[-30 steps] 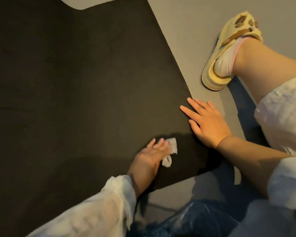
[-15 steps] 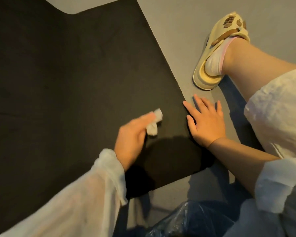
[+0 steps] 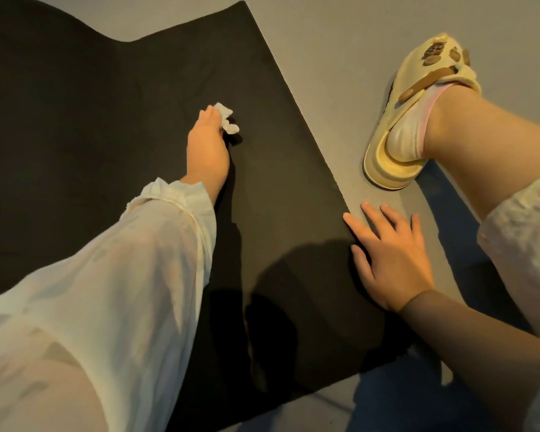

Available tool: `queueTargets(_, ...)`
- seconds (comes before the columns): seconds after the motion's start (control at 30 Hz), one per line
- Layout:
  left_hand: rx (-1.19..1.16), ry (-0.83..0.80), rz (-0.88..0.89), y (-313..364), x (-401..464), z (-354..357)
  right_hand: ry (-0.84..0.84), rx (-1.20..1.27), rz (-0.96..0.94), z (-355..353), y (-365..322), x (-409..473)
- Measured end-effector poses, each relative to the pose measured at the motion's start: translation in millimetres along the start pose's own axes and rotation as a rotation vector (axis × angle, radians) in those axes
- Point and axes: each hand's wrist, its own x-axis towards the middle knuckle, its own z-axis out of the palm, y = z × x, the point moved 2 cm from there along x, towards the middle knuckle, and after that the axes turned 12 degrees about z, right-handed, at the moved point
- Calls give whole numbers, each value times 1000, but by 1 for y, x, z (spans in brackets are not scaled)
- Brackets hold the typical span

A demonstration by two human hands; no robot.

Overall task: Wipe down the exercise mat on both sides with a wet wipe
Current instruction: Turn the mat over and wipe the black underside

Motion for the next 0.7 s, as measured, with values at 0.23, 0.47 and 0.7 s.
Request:
queueTargets(0.23, -98, -3, -12, 0, -16, 3, -3, 28, 4, 0, 1, 2)
queueTargets(0.47, -140, -268, 213, 37, -100, 4, -4, -39, -21, 3, 2, 3)
queueTargets(0.7, -431, -515, 238, 90, -224, 7, 1, -82, -39, 5, -2, 3)
